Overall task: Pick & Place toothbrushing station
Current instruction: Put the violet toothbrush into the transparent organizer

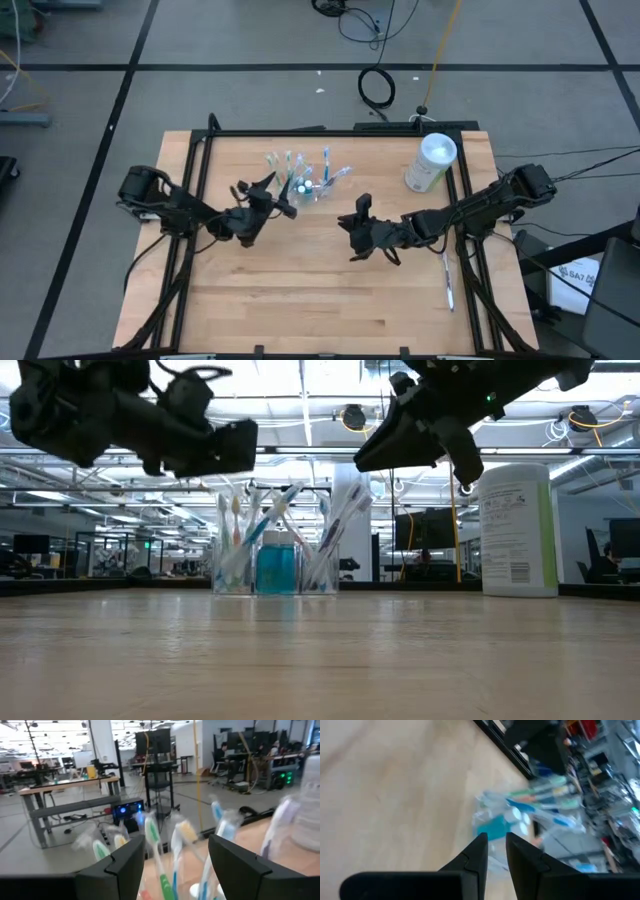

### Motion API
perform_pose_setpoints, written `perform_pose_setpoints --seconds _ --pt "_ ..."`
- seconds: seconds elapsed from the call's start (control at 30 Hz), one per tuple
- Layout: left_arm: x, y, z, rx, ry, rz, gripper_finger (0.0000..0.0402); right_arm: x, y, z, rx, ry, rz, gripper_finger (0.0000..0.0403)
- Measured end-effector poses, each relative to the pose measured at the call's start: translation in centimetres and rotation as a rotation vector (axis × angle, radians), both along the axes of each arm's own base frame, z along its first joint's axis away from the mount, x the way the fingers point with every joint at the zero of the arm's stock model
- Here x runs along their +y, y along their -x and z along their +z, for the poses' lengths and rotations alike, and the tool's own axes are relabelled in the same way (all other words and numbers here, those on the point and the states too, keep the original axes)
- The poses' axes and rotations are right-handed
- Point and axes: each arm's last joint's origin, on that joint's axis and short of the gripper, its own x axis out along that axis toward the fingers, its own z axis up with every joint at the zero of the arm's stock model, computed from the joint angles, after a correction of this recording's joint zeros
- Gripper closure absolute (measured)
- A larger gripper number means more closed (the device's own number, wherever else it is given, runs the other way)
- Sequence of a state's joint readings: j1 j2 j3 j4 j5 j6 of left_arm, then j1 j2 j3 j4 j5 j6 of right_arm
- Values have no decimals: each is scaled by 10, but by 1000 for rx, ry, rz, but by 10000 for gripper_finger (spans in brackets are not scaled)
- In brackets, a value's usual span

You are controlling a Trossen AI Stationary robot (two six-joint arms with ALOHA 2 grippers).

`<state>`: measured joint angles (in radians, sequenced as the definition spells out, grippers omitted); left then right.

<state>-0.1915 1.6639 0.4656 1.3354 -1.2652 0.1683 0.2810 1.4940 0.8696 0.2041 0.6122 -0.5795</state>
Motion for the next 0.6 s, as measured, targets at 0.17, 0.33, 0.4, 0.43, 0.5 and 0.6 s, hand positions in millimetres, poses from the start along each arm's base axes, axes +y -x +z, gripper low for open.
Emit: perform_pose_setpoints --seconds 0.17,0.33,0.4,0.43,0.5,0.6 --pt "-10 6 15 -2 -19 -39 176 1 -1 2 -33 -62 12 340" --pt "-15 9 21 -7 -25 -58 176 2 0 0 -115 -309 -98 342" --pt "-16 9 21 -8 -25 -61 176 5 3 -5 -84 -373 -139 336" --pt "-16 9 21 -7 -25 -61 176 6 7 -9 -49 -388 -155 330" --pt "-16 9 21 -7 -25 -61 176 10 14 -17 29 -413 -196 315" --pt "-16 9 20 3 -27 -61 176 14 25 -26 112 -463 -275 284"
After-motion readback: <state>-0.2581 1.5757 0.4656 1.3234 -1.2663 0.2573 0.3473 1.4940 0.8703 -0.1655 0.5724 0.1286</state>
